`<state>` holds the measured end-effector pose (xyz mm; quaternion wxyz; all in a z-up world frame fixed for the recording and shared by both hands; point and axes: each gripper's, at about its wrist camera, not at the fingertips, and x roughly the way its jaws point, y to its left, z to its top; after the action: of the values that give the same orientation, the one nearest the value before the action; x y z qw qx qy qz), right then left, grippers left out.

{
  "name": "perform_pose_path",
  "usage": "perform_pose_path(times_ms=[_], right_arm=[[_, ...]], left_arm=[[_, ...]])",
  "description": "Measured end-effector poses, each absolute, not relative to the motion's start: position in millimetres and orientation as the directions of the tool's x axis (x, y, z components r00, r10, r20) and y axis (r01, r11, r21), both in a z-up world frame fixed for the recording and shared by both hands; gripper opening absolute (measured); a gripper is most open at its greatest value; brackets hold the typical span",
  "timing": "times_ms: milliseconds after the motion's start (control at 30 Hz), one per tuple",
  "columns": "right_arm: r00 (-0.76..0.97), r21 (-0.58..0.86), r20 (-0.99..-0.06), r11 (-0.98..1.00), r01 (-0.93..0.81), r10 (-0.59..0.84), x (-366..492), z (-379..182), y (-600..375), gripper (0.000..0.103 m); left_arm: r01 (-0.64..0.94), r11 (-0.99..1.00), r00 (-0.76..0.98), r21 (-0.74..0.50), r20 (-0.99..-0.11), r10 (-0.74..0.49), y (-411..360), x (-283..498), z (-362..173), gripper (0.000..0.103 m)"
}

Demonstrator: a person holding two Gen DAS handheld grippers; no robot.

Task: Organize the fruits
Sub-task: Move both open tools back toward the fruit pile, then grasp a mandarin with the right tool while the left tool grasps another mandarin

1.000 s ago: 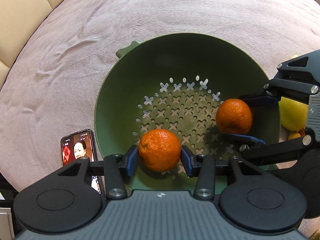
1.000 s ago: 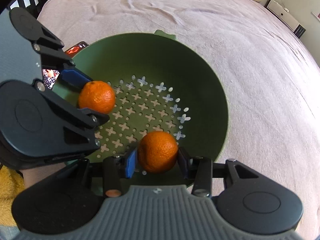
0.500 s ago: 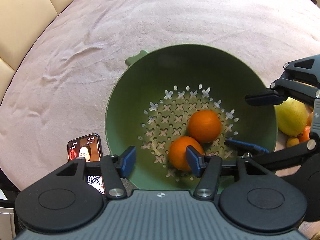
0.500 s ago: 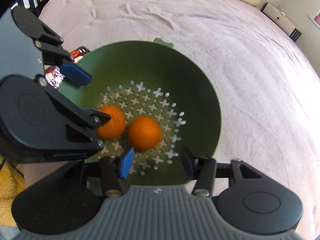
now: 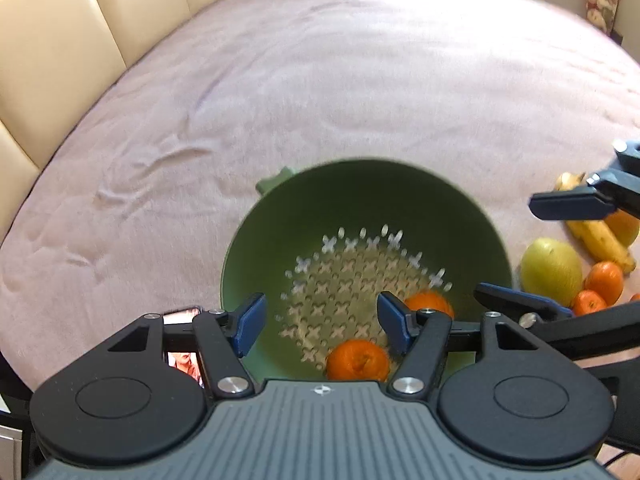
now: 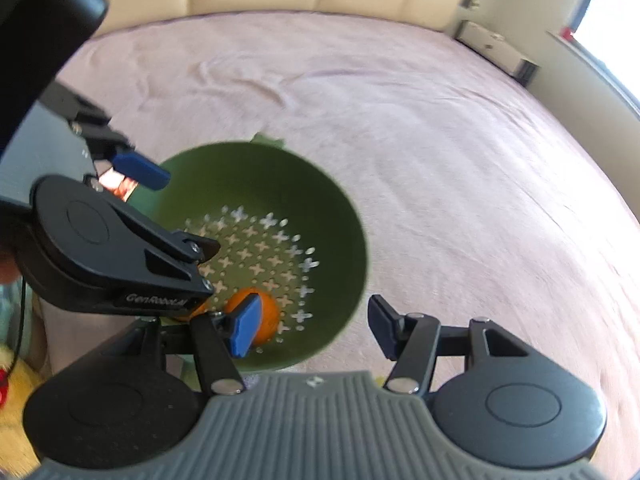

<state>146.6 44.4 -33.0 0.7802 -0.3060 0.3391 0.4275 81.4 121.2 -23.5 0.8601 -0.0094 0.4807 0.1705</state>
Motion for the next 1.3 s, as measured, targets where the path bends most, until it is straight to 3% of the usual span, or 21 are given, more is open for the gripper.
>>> perform_pose_path(times_ms=[233,433,600,733,1100,1300], right_arm=[[0.515,-0.141,-0.718,0.627,-0.766,0.468,135.1,-14.5,4.9,0.06],[0.613,-0.103,-0.665,0.761,-0.64,0.426,118.0,-13.1,-35.4,0.061],[0.658,-0.081,-0.658,0.835,-0.545,0.366,107.8,-16.6,-64.0,0.062],[0.682,-0.089,-0.663,0.872,-0.481,0.309,103.0,-19.7,-84.2,0.068],[0.706,-0.092,-0.684,0.938,-0.334,0.184,99.9,-43.3,-139.2,0.068],[0.723,-0.122,-0.676,0.946,-0.3,0.142,102.7,-54.4,-149.8,0.068]], left_arm=[[-0.266,0.953,0.629,0.145,-0.723,0.286,101.7,66.4,1.3,0.075],[-0.172,0.983,0.722,0.063,-0.67,0.169,82.7,54.9,17.3,0.076],[-0.06,0.994,0.767,0.091,-0.634,0.104,52.5,47.6,16.9,0.076],[0.011,0.996,0.776,0.092,-0.629,0.049,30.5,44.5,10.4,0.076],[0.13,0.99,0.755,-0.049,-0.642,-0.131,-3.3,35.4,-13.9,0.076],[0.098,0.992,0.737,-0.082,-0.664,-0.128,-8.2,37.9,-28.6,0.076]])
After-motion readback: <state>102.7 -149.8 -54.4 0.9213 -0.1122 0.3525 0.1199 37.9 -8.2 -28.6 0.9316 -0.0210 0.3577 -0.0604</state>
